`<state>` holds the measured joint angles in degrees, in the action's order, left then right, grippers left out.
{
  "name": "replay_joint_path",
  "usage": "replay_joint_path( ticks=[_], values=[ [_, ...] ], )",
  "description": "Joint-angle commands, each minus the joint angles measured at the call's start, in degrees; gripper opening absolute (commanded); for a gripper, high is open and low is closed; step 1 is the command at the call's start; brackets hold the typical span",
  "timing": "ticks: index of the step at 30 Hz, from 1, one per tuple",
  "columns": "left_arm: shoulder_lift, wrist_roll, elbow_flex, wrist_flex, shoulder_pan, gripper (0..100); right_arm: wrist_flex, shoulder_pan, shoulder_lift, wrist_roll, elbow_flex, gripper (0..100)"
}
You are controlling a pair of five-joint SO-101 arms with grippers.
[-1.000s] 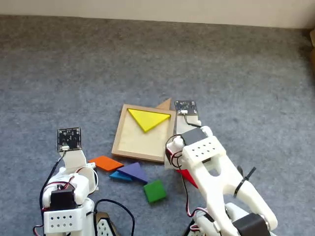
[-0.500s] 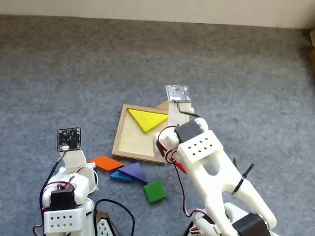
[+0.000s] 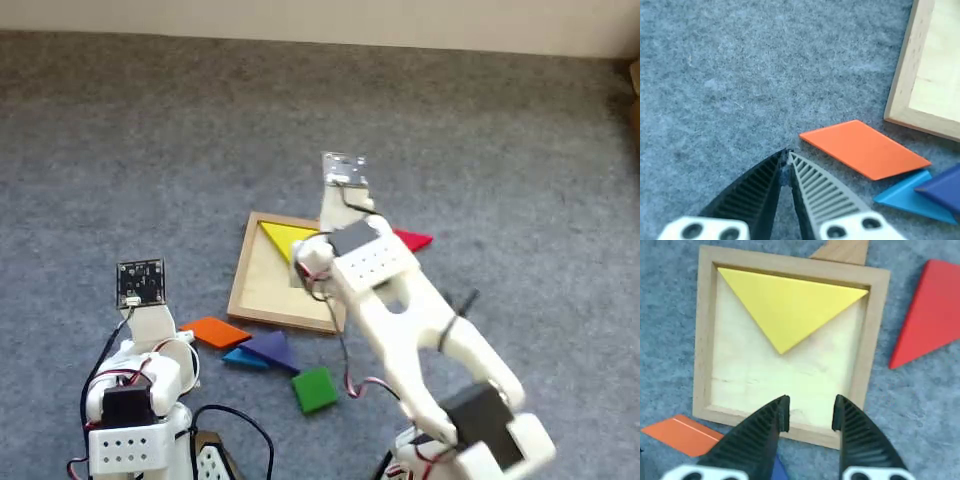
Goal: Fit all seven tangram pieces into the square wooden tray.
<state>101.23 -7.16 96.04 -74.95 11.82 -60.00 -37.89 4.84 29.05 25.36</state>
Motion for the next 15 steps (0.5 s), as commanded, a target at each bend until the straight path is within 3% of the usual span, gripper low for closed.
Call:
replay_joint_path(
  ticks=[1,6,12,15],
  values=[
    [3.03,0.53,1.1,-0.26,-0.57,1,0.92,-2.24,-2.68,3.78,-7.34,12.8],
    [3.03,0.53,1.1,-0.26,-0.57,1,0.92,-1.54,-3.03,4.13,-9.27,12.8],
    [3.03,0.53,1.1,-0.26,-0.57,1,-3.38,5.32,-3.21,2.2,-11.38,13.4],
    [3.03,0.53,1.1,-0.26,-0.57,1,-3.21,9.36,-3.47,2.29,-13.05,19.7]
  ],
)
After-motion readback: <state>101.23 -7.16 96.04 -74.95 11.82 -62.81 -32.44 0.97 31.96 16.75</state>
